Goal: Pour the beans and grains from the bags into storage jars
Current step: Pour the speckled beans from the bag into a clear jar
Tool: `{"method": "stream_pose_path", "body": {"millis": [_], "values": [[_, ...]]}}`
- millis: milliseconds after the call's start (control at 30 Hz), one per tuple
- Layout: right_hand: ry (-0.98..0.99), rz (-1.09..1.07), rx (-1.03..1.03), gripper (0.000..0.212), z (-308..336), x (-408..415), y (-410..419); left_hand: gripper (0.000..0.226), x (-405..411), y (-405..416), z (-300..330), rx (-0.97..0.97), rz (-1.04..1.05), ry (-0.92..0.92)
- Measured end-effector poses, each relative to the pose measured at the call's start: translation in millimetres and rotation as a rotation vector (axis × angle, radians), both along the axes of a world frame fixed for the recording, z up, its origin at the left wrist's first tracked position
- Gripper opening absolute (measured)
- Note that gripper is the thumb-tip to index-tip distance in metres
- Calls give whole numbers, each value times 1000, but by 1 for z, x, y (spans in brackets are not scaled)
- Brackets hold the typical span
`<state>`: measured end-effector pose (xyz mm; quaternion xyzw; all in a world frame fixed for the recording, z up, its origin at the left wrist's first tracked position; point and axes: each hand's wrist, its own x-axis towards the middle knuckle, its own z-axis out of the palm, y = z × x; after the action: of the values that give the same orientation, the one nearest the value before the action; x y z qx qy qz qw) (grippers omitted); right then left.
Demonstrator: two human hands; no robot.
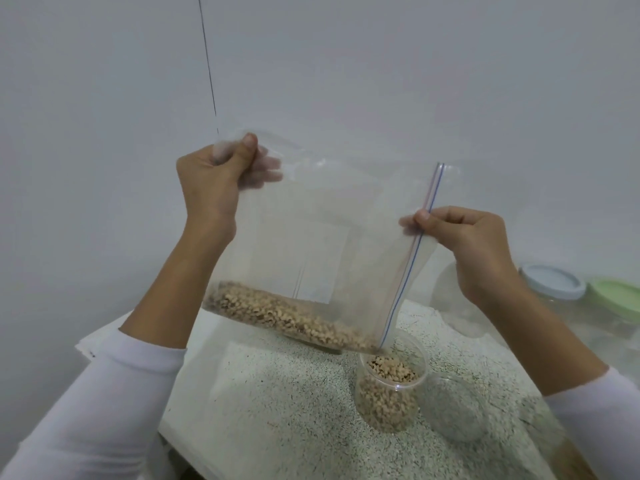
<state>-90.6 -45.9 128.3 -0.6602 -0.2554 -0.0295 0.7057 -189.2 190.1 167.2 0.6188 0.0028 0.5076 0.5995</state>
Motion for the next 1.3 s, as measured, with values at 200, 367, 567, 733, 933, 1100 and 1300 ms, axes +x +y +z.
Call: {"method": "stream_pose_path", "body": {"millis": [200, 367, 567, 733, 933, 1100, 1300], "values": [[8, 26, -44, 10, 3, 2, 3, 21, 3, -2, 1, -2, -13, 17], [0, 43, -72, 10, 6, 4, 4, 22, 4, 0, 2, 29, -29, 43], [4, 14, -58, 12, 5, 8, 5, 22, 6, 0, 1, 15, -22, 40], [10, -1, -58, 11, 5, 11, 4, 22, 9, -1, -1, -17, -5, 29], [26, 30, -88, 11, 3, 6, 2, 22, 11, -4, -2, -2, -17, 47], [34, 47, -101, 12, 1, 3, 1, 21, 12, -9, -1, 49, -40, 85], [21, 57, -84, 11, 3, 1, -2, 20, 9, -7, -1, 35, -30, 69]]}}
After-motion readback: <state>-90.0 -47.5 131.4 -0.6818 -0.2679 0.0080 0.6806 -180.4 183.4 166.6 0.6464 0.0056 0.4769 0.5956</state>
